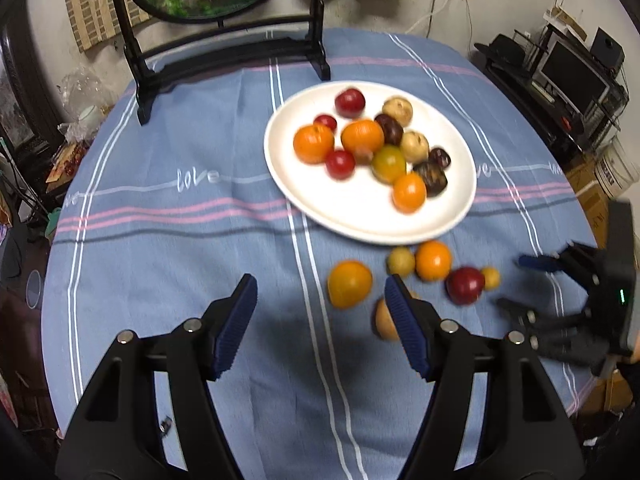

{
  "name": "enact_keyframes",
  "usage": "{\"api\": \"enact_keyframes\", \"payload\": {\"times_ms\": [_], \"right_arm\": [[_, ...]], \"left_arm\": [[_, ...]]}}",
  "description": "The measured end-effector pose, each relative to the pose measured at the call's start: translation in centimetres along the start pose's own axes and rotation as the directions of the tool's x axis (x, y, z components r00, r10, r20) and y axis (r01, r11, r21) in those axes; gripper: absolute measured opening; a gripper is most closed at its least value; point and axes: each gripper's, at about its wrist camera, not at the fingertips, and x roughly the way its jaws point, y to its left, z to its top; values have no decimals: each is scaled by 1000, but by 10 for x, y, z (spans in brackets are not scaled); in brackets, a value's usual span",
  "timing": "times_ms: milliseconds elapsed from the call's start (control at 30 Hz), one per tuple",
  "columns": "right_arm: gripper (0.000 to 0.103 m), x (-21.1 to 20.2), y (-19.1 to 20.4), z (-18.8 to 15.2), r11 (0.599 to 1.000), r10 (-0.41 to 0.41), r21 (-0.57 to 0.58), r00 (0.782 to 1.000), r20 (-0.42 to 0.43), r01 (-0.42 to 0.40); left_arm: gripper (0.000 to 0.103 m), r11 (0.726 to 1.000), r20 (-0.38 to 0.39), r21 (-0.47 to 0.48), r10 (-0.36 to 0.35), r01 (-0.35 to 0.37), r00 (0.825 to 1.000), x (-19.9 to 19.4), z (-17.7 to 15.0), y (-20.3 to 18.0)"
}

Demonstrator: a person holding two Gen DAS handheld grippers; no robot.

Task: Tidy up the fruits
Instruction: 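Withdraw both tools from the plate back toward the remaining fruits, then grasp the tan pear-like fruit with the left tool while the right tool grasps a small olive-green fruit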

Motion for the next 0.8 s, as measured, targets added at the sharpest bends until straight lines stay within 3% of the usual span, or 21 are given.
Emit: {"api": "enact_keyframes", "payload": {"times_ms": [133,200,367,667,733,800], "right_arm": [[38,15,2,9,999,28,-25,999,-21,-29],[24,16,4,10,998,43,-35,998,-36,-45],[24,-4,-3,2,996,89,7,996,-13,-89],[24,-15,-14,-13,984,131,119,991,0,-130],[24,-15,-12,-14,983,136,127,991,-3,-134],[24,-16,-12,-18,982,135,132,991,-1,-133]], "left_arm": [[68,999,-46,-26,-22,20,999,8,-14,0],[68,999,-67,-26,-32,30,997,12,-20,-4],[68,998,-99,23,-63,66,993,27,-29,-28],[67,996,-168,74,-41,54,985,74,-26,-64],[48,996,-189,64,-42,55,981,83,-26,-66],[44,997,-206,48,-53,64,977,87,-25,-65]]}}
